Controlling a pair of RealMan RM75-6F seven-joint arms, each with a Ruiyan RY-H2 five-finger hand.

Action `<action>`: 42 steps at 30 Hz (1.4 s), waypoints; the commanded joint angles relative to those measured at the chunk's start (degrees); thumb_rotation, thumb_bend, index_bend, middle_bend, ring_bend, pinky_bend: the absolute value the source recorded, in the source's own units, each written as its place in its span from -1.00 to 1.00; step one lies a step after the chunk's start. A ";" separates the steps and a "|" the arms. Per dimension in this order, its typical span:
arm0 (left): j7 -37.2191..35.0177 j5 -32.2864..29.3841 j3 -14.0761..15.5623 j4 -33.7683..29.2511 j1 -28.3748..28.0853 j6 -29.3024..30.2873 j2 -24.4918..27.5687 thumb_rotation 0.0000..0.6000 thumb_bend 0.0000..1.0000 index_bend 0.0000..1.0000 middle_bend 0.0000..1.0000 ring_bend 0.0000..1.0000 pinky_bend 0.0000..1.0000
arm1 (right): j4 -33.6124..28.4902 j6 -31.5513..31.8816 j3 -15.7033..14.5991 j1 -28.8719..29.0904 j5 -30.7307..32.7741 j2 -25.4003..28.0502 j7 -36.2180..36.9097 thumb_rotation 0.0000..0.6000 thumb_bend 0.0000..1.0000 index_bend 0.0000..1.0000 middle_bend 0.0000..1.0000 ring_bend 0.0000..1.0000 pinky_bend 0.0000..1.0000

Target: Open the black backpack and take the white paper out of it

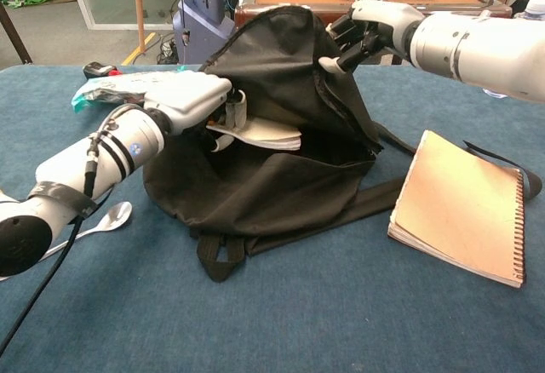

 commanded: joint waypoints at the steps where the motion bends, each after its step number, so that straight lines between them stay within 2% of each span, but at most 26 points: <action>1: -2.75 2.14 0.65 2.77 0.00 2.49 -0.99 1.00 -0.15 0.22 0.01 -0.05 -0.11 | 0.12 -0.52 0.41 0.24 0.80 0.33 0.32 1.00 -0.18 0.29 -0.14 -0.36 -0.33; 5: -5.67 4.62 1.67 6.57 -0.24 5.74 -2.66 1.00 -0.07 0.39 0.18 0.10 0.01 | -0.06 -0.91 0.32 0.29 1.10 0.67 0.59 1.00 -0.19 0.29 -0.14 -0.36 -0.33; 8: -7.91 6.00 2.12 9.57 -0.58 7.81 -3.98 1.00 -0.04 0.43 0.29 0.20 0.12 | -0.15 -1.12 0.16 0.26 1.28 0.76 0.87 1.00 -0.20 0.29 -0.14 -0.36 -0.33; 12: -9.48 6.74 2.27 11.98 -0.86 9.16 -4.75 1.00 -0.01 0.46 0.34 0.23 0.18 | -0.22 -1.21 0.18 0.19 1.17 0.92 1.45 1.00 -0.22 0.30 -0.14 -0.35 -0.33; 20: -14.51 8.81 3.59 9.89 1.30 14.33 -1.61 1.00 -0.01 0.47 0.36 0.23 0.19 | -0.09 -1.47 -0.35 -0.02 0.76 1.16 2.04 1.00 -0.22 0.30 -0.14 -0.35 -0.33; 27: -18.19 10.94 4.15 -1.32 5.41 22.69 7.38 1.00 -0.01 0.47 0.36 0.22 0.19 | 0.04 -2.09 -0.99 -0.17 -0.40 1.08 2.91 1.00 -0.22 0.31 -0.14 -0.35 -0.33; 38: -16.14 11.26 3.58 -23.91 13.57 31.22 23.22 1.00 -0.01 0.47 0.36 0.21 0.19 | -2.32 -2.87 -3.33 -1.01 -3.56 1.38 3.36 1.00 -0.24 0.30 -0.18 -0.35 -0.33; 40: -15.60 10.80 3.36 -26.93 15.17 32.07 25.85 1.00 -0.01 0.47 0.36 0.21 0.19 | -3.73 -3.48 -4.26 -1.17 -4.75 1.88 3.11 1.00 -0.26 0.27 -0.23 -0.35 -0.33; 42: -15.21 10.27 3.01 -28.99 16.68 32.90 28.16 1.00 -0.01 0.47 0.36 0.21 0.19 | -5.21 -4.24 -5.37 -1.34 -6.28 2.54 2.86 1.00 -0.31 0.07 -0.32 -0.37 -0.33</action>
